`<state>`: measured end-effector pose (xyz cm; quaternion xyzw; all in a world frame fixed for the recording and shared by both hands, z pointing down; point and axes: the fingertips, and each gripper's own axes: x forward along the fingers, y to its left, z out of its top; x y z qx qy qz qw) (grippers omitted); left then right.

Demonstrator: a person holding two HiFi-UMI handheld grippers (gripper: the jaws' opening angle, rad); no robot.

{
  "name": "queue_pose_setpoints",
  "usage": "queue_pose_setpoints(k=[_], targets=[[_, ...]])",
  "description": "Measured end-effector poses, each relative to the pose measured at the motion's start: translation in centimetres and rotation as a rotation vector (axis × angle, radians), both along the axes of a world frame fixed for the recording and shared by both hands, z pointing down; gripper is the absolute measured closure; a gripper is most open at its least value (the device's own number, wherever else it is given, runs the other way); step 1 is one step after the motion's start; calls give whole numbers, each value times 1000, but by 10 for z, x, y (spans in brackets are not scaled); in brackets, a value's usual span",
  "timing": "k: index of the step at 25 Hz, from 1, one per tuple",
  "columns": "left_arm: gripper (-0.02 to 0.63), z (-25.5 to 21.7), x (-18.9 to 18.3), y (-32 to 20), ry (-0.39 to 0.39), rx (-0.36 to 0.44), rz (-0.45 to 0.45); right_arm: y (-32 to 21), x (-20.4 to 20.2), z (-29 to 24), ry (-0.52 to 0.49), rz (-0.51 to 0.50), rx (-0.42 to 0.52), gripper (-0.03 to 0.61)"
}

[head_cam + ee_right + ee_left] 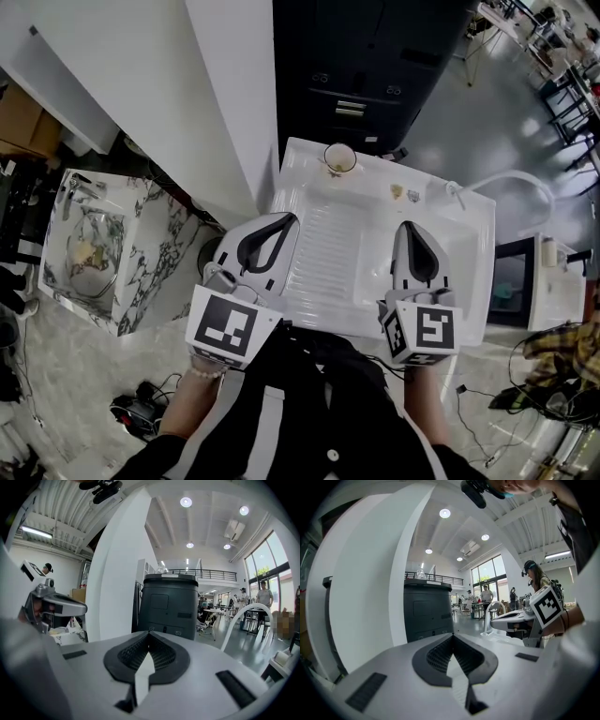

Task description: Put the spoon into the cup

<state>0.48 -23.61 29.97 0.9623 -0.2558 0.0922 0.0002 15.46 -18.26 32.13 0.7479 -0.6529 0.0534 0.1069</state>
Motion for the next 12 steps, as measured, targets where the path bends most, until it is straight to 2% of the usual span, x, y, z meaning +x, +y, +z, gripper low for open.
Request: queue_pose_setpoints(k=[12], targets=[[614,1,-2,-2,-7,-10,-13,4,3,4,-21,10,-4,577]])
